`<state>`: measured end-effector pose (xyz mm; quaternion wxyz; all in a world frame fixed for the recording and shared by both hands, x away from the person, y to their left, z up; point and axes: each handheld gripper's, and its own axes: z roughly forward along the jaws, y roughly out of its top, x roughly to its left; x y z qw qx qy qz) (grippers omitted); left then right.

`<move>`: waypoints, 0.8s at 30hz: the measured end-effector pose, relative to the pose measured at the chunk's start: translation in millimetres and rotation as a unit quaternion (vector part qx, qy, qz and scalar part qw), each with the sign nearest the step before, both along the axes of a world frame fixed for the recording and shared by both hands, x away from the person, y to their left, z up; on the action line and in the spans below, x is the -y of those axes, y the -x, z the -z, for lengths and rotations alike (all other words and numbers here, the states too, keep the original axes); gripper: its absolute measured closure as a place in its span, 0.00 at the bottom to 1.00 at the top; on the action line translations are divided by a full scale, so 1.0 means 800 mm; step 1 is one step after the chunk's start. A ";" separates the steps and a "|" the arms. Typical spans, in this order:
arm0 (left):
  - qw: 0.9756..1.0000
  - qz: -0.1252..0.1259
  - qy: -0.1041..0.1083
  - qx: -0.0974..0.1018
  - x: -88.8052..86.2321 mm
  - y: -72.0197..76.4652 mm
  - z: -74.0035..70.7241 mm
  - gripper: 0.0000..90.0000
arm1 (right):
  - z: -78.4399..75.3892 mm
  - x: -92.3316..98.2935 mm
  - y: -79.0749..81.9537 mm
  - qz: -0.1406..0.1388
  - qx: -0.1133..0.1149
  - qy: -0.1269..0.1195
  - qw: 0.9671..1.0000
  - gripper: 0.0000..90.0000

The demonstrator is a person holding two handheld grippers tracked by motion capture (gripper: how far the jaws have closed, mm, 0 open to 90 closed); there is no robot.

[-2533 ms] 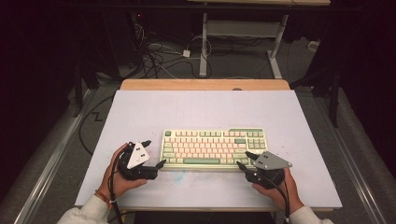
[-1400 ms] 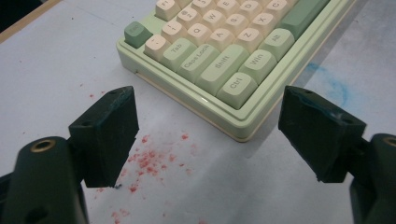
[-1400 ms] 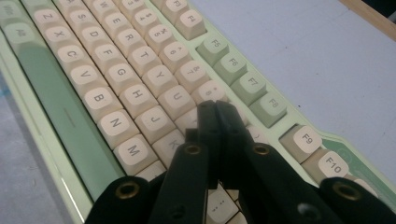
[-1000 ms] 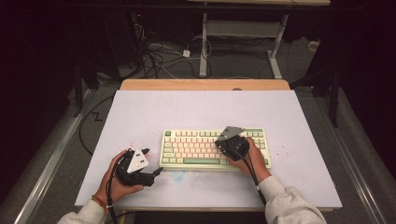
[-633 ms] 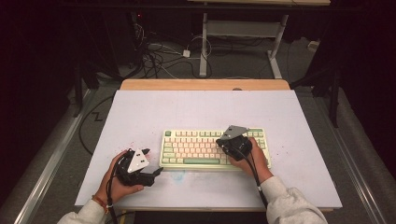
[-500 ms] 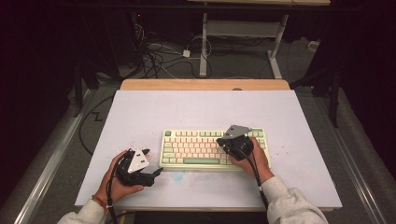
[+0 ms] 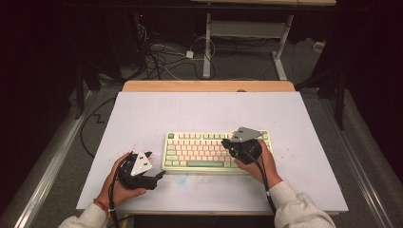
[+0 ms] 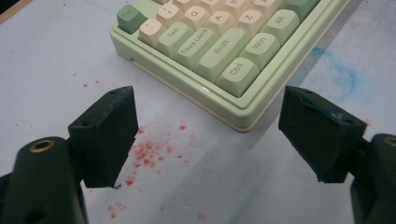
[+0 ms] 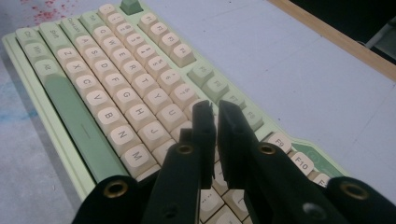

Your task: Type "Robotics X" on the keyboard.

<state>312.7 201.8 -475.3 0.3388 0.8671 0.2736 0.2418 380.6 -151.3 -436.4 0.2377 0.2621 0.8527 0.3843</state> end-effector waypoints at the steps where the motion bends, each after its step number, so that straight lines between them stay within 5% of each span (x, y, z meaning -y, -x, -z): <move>1: 1.000 0.000 0.000 0.000 0.000 0.000 0.000 0.21 | -0.001 0.001 0.001 -0.001 0.002 -0.001 1.000 0.94; 13: 1.000 -0.002 -0.008 -0.001 -0.001 0.003 0.002 0.21 | -0.012 0.014 0.013 -0.002 0.018 -0.025 1.000 0.84; 24: 1.000 -0.001 -0.011 -0.005 -0.001 0.001 0.003 0.21 | -0.019 0.040 0.033 0.005 0.058 -0.058 0.997 0.51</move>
